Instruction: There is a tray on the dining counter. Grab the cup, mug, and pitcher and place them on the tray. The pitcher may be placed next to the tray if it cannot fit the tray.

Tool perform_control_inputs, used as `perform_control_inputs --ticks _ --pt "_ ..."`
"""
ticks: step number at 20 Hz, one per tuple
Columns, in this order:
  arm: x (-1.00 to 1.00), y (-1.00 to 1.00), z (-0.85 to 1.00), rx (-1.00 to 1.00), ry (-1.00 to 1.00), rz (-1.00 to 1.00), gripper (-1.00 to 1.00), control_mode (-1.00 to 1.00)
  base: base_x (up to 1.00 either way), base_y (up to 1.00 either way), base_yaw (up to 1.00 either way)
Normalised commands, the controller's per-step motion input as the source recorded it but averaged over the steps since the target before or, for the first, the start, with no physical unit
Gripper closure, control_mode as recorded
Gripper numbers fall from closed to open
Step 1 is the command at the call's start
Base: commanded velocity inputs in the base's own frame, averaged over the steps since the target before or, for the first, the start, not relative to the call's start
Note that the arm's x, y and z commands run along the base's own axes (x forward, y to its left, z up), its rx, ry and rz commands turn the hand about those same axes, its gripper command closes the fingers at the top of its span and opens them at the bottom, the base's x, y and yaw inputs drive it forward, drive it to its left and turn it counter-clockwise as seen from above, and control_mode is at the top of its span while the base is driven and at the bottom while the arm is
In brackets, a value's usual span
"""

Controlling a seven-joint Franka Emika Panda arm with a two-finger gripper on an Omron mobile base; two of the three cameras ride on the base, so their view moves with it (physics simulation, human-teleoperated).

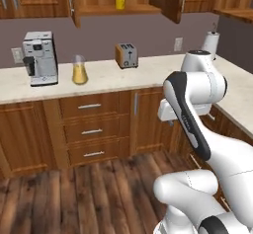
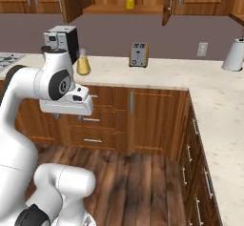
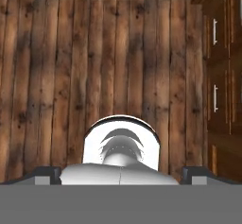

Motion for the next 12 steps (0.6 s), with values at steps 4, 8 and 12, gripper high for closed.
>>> perform_control_inputs --ticks 4,8,12 --pt "0.00 0.00 0.00 0.00 0.00 0.00 -1.00 1.00 1.00 -0.31 0.04" --pt "0.00 0.00 0.00 0.00 0.00 0.00 -1.00 1.00 1.00 -0.29 0.02" --pt "0.00 0.00 0.00 0.00 0.00 0.00 -1.00 1.00 0.96 -0.08 0.00"
